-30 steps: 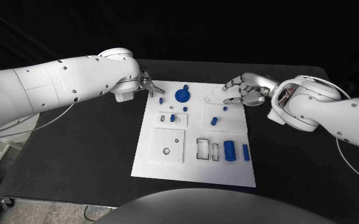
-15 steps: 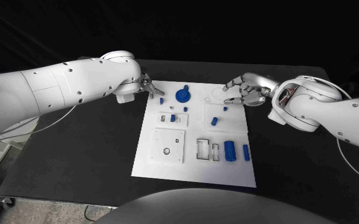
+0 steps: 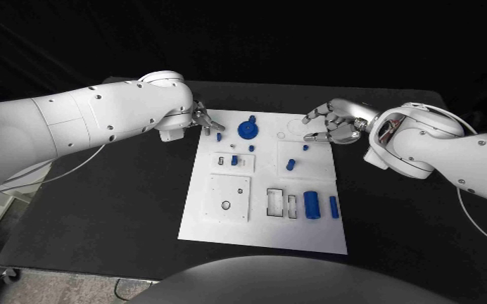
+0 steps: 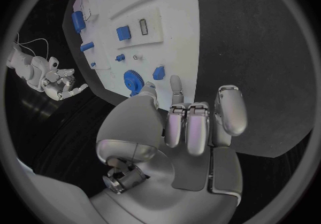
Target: Assemble the parts on the task board
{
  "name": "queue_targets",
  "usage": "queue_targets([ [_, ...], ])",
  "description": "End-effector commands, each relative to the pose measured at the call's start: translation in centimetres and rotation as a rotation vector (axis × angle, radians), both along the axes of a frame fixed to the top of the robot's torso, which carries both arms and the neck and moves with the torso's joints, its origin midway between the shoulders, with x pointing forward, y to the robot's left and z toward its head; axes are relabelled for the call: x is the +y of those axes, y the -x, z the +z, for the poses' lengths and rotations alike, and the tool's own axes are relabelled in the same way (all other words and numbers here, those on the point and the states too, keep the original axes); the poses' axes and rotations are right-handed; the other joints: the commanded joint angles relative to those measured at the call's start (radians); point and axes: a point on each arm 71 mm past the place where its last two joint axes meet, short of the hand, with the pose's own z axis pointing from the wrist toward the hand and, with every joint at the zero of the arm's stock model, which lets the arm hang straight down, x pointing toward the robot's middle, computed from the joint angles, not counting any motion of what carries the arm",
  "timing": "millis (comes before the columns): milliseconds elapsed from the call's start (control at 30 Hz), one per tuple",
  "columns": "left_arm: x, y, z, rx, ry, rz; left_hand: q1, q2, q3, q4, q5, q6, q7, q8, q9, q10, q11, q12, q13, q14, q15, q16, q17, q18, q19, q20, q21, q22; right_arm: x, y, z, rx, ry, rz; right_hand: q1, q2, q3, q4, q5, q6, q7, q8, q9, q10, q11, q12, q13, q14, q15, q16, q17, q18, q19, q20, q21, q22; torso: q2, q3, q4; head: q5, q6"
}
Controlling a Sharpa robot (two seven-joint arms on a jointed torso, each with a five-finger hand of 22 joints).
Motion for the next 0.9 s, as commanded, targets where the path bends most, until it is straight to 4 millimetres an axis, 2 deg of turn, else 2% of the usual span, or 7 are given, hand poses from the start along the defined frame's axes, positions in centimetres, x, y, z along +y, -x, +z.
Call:
queue_targets([
  [33, -0.46, 0.08, -0.03, 0.004, 0.021, -0.020, 0.013, 0.002, -0.007, -0.001, 0.006, -0.004, -0.001, -0.006, -0.001, 0.105, 0.007, -0.003, 0.263, 0.103, 0.005, 0.002, 0.263, 0.004, -0.007, -0.001, -0.007, 0.030, 0.02, 0.05, -0.08, 0.006, 0.003, 0.006, 0.000, 0.009, -0.003, -0.002, 0.007, 0.009, 0.000, 0.005, -0.001, 0.050, 0.007, -0.006, 0.230, 0.047, 0.007, -0.003, 0.127, 0.012, -0.007, -0.001, -0.003, 0.082, 0.000, -0.0002, 0.0006, 0.000, 0.000],
  [267, -0.77, 0.14, -0.08, 0.010, 0.023, -0.028, 0.022, 0.007, -0.007, -0.002, 0.015, -0.002, -0.001, -0.007, -0.001, 0.105, 0.008, -0.003, 0.263, 0.103, 0.007, 0.002, 0.263, 0.005, -0.008, 0.000, -0.009, 0.031, 0.05, 0.04, -0.09, 0.007, 0.002, 0.007, 0.000, 0.009, -0.003, -0.002, 0.007, 0.009, 0.000, 0.005, -0.001, 0.050, 0.007, -0.006, 0.230, 0.047, 0.007, -0.003, 0.127, 0.012, -0.007, -0.001, -0.003, 0.082, 0.000, 0.0002, 0.0006, 0.001, 0.000],
  [900, -1.43, 0.32, -0.42, 0.036, 0.018, -0.048, 0.080, 0.013, -0.008, -0.004, 0.134, 0.004, -0.004, -0.017, 0.006, 0.105, 0.007, -0.003, 0.263, 0.103, 0.007, 0.002, 0.263, 0.006, -0.011, 0.003, -0.016, 0.036, -0.06, 0.06, -0.12, 0.012, 0.001, 0.003, 0.000, 0.010, -0.003, -0.002, 0.008, 0.010, 0.000, 0.005, -0.001, 0.050, 0.008, -0.006, 0.230, 0.047, 0.007, -0.003, 0.127, 0.012, -0.007, -0.001, -0.004, 0.082, 0.000, 0.0001, -0.0002, 0.001, 0.000],
])
